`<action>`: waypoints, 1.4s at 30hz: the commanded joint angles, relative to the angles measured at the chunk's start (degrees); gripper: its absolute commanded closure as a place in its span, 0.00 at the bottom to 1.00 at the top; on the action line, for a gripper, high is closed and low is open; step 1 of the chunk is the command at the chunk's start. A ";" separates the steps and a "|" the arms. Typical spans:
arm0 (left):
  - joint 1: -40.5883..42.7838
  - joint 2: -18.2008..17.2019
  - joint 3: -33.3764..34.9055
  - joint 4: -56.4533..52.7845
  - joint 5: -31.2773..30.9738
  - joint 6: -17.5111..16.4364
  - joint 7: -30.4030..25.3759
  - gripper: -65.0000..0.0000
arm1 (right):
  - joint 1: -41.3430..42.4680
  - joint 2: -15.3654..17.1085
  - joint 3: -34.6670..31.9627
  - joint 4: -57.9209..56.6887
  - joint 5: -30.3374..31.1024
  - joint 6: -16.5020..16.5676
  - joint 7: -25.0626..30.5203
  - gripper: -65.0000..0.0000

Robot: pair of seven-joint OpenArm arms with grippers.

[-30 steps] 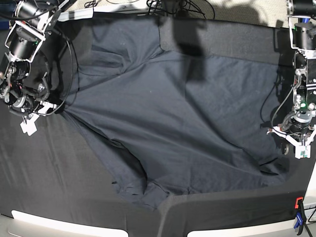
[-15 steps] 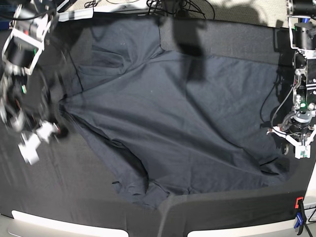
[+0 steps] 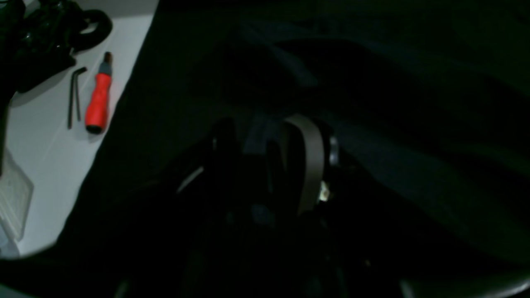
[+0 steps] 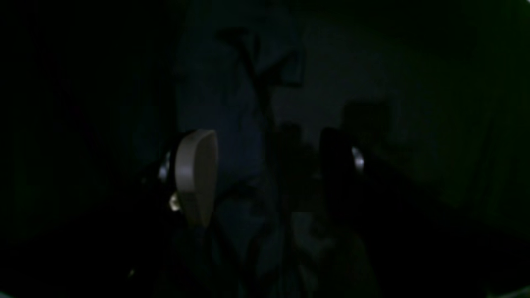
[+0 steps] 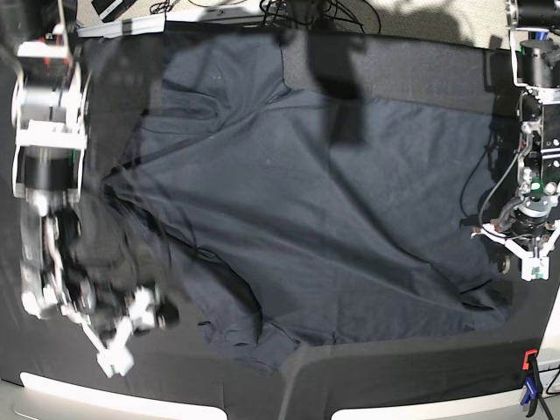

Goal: Layout the t-shirt on the table in an organized manner, then fold the t-shirt properly
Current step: 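Reach the right gripper back to the shirt edge and grasp it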

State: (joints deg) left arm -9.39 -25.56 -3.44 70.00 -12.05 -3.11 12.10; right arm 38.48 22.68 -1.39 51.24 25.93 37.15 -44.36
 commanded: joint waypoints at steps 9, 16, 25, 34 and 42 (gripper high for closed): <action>-1.22 -0.98 -0.37 0.96 0.00 0.33 -1.36 0.69 | 12.85 -4.24 0.22 -25.55 -8.09 -0.63 7.82 0.42; -1.22 -0.98 -0.37 0.96 0.02 0.33 -1.38 0.69 | 11.80 -8.09 0.22 -27.85 -12.11 -3.61 6.71 0.42; -1.22 -0.98 -0.37 0.96 0.17 0.35 -1.44 0.69 | 11.82 -12.35 0.24 -27.85 -11.82 -3.72 1.88 0.42; -1.22 -0.98 -0.37 0.96 3.17 0.35 -2.34 0.69 | 11.89 -13.64 0.24 -27.82 4.31 2.85 -7.78 0.42; -1.22 -0.98 -0.37 0.96 3.02 0.35 -2.69 0.69 | 13.94 -11.34 0.24 -25.94 7.19 2.85 -9.44 0.42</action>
State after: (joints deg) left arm -9.37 -25.56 -3.44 69.97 -9.02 -3.14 10.87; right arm 49.80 10.76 -1.34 24.12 31.75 39.46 -54.33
